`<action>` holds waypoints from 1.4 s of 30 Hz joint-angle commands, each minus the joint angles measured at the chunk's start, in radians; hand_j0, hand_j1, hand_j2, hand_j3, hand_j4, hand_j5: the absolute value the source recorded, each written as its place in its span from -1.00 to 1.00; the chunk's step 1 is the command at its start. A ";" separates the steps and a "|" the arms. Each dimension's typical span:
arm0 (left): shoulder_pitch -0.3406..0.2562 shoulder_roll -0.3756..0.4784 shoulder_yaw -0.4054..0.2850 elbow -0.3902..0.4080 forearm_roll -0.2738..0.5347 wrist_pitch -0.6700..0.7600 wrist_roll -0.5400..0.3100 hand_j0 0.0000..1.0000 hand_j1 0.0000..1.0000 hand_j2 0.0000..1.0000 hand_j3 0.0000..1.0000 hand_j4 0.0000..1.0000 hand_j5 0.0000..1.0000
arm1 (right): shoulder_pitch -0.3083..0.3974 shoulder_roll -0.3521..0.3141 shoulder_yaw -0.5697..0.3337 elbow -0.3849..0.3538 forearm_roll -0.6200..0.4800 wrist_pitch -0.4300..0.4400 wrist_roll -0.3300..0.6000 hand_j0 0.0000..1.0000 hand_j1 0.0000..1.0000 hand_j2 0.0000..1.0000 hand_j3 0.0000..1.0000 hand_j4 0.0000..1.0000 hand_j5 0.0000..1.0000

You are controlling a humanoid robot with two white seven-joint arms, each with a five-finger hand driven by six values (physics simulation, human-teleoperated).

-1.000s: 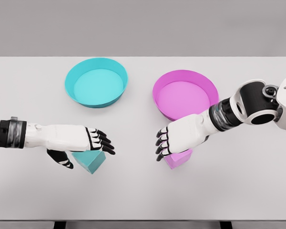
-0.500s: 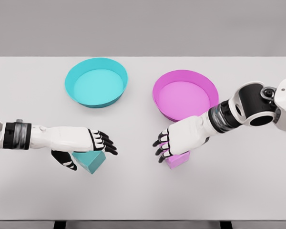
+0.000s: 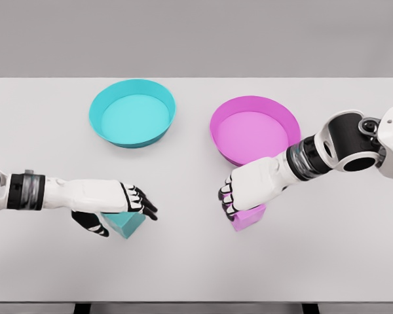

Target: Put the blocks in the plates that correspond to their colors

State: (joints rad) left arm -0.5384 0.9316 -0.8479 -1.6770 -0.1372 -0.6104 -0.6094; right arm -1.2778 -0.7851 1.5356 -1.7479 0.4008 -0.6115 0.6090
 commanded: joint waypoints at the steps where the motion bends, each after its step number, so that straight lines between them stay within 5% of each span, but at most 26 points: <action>1: 0.000 0.001 0.003 0.000 -0.005 0.000 -0.001 0.52 0.52 0.52 0.52 0.52 0.52 | -0.002 0.000 0.000 0.002 0.000 0.001 0.002 0.11 0.11 0.11 0.11 0.11 0.11; 10: 0.000 0.001 0.024 -0.016 0.001 0.000 -0.001 0.09 0.09 0.09 0.09 0.09 0.09 | -0.014 0.000 -0.028 0.007 -0.014 0.001 0.002 0.10 0.10 0.10 0.10 0.10 0.10; 22: -0.015 0.012 0.073 -0.082 0.005 0.000 -0.001 0.10 0.10 0.10 0.10 0.10 0.10 | -0.014 -0.005 -0.071 0.010 -0.065 0.001 0.002 0.09 0.09 0.09 0.09 0.09 0.09; 35: -0.110 0.001 0.082 -0.078 0.018 0.000 -0.001 0.10 0.10 0.10 0.10 0.10 0.10 | -0.028 -0.008 -0.163 0.050 -0.192 0.001 0.002 0.10 0.10 0.10 0.10 0.10 0.10; 42: -0.115 0.000 0.144 -0.073 0.045 0.000 -0.001 0.10 0.10 0.10 0.10 0.10 0.10 | -0.028 -0.014 -0.241 0.159 -0.270 0.001 0.002 0.10 0.10 0.10 0.10 0.10 0.10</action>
State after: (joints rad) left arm -0.6550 0.9306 -0.7215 -1.7520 -0.1010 -0.6123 -0.6122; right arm -1.3070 -0.7981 1.3158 -1.6177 0.1559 -0.6133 0.6113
